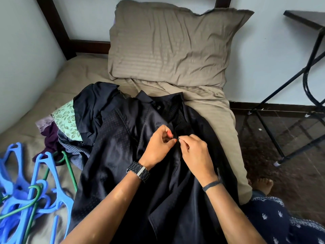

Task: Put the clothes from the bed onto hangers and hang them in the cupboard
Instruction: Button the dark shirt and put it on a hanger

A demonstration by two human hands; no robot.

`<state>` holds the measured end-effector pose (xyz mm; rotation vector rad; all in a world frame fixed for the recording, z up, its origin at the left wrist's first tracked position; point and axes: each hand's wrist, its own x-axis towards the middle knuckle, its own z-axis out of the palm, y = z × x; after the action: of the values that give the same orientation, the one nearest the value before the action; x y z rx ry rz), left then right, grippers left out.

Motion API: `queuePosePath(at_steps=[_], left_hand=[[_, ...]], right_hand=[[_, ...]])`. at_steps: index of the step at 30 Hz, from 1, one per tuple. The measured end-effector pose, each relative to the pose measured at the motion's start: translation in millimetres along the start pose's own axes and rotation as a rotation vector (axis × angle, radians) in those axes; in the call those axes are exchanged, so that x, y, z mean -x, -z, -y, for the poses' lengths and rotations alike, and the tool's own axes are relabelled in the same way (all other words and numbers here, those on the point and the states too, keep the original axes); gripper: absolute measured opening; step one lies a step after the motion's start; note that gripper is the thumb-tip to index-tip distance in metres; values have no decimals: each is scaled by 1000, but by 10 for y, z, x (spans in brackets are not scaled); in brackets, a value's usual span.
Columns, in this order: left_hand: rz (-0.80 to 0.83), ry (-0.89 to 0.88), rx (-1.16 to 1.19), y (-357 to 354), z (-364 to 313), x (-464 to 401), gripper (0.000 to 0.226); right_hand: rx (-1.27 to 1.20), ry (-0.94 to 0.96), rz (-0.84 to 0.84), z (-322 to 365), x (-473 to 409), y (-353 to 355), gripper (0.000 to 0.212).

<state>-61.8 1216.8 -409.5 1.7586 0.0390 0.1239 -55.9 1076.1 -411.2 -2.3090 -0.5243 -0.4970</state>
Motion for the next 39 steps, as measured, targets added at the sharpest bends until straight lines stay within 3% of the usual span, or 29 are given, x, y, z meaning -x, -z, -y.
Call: queuePosePath(at_steps=[2,7,10,12,18,22,25,29,35,38,39], left_hand=[[21,-8,-15,8,-8,-34,31],[102,-1,-151,43,25,-215,29],[170,67,-265,78,112,-267,30],[196,86,-309,84,136,-248,24],[9,73,-464,67,53,141,18],[119,95,-736,38,170,453,32],[183,150,-666,113,286,506,29],[106,211,-543,251,322,452,29],[108,137,-779,266,416,409,38],[54,220,-831,108,358,418,27],[71,257,-865,68,344,421,35]], right_hand=[[-90,-73,48,-24,-45,26,9],[-350,-520,185,34,-99,25,19],[-465,-617,137,175,28,-1,12],[-476,-654,218,233,173,-46,12],[-111,-543,365,84,455,-139,18],[-111,-533,367,56,484,-157,10],[-74,-550,423,51,518,-189,27],[-7,-514,513,29,546,-180,35],[-70,-469,572,-46,560,-134,32],[-99,-440,556,-93,577,-118,40],[-97,-439,551,-92,578,-120,41]])
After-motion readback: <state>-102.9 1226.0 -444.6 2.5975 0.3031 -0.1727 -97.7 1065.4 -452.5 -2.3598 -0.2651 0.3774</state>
